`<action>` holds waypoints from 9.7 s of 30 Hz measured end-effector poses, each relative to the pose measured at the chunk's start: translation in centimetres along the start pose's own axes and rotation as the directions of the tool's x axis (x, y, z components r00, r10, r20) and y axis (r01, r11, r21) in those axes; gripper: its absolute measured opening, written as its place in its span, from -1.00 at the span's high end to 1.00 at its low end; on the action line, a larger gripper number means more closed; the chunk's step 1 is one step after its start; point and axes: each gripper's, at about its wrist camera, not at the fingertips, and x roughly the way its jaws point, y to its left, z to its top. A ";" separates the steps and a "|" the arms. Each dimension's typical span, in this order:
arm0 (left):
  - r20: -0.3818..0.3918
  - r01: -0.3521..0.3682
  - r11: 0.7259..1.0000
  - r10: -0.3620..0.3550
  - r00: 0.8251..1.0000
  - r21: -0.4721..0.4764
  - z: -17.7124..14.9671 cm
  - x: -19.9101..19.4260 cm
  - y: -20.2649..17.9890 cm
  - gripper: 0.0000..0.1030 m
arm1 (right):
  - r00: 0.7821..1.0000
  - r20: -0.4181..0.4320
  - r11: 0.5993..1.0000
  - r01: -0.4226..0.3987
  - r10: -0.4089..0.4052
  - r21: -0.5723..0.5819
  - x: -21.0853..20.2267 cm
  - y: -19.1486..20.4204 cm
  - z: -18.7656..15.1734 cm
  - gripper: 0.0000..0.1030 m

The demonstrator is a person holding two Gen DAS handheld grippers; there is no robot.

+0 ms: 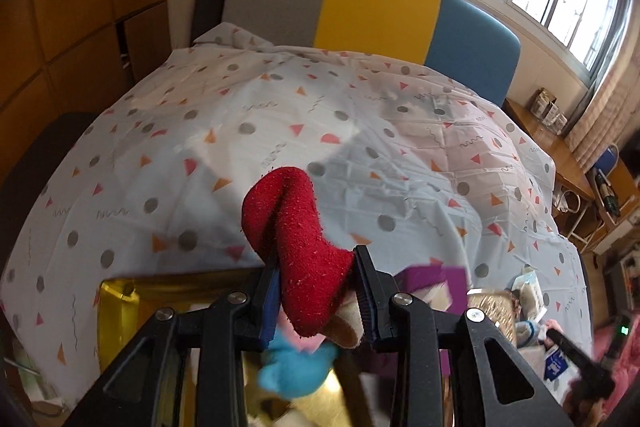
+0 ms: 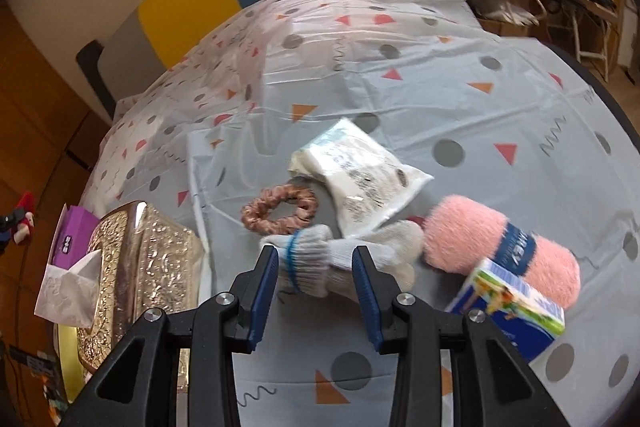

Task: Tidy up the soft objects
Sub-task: 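Carry the red sock to the gold tray with the left tool while the right tool grasps the scrunchie, then open the left tool to drop the red sock into the tray, then carry the brown scrunchie into the gold tray with the right tool, then open the right tool to release the scrunchie into the tray, then move the left tool to the pile and grasp the white glove, then carry the white glove into the tray with the left tool while the right tool grasps the wet-wipes pack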

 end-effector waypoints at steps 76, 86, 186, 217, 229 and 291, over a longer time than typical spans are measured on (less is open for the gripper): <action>0.081 -0.146 0.988 0.143 0.986 0.039 -19.4 -5.2 5.8 -0.51 | 0.985 -0.067 0.715 -0.163 0.161 -0.680 -2.3 34.1 0.1 0.65; 0.078 -0.180 0.983 0.182 0.980 -0.037 -20.0 -5.4 8.4 -0.51 | 0.930 -0.296 0.630 -0.366 0.219 -0.685 1.0 37.6 -11.4 0.66; 0.052 0.138 0.760 -0.220 0.974 0.635 -16.1 -3.6 -26.3 -0.66 | 0.955 0.187 0.926 0.156 -0.230 0.344 -6.5 -8.6 -1.3 0.19; -0.149 0.152 0.462 -0.043 0.988 0.874 -21.8 11.8 -38.6 0.11 | 0.976 0.154 0.897 0.071 -0.152 0.437 -6.2 -10.7 -1.6 0.19; -0.269 0.272 0.604 -0.097 0.958 0.749 -19.2 8.3 -35.7 0.15 | 0.974 0.165 0.893 0.068 -0.157 0.445 -6.4 -10.9 -1.7 0.19; -0.032 -0.046 0.998 0.045 0.998 -0.043 -12.0 -2.6 6.5 0.15 | 0.935 -0.168 0.929 0.265 -0.313 -0.260 10.3 -0.8 5.9 -0.26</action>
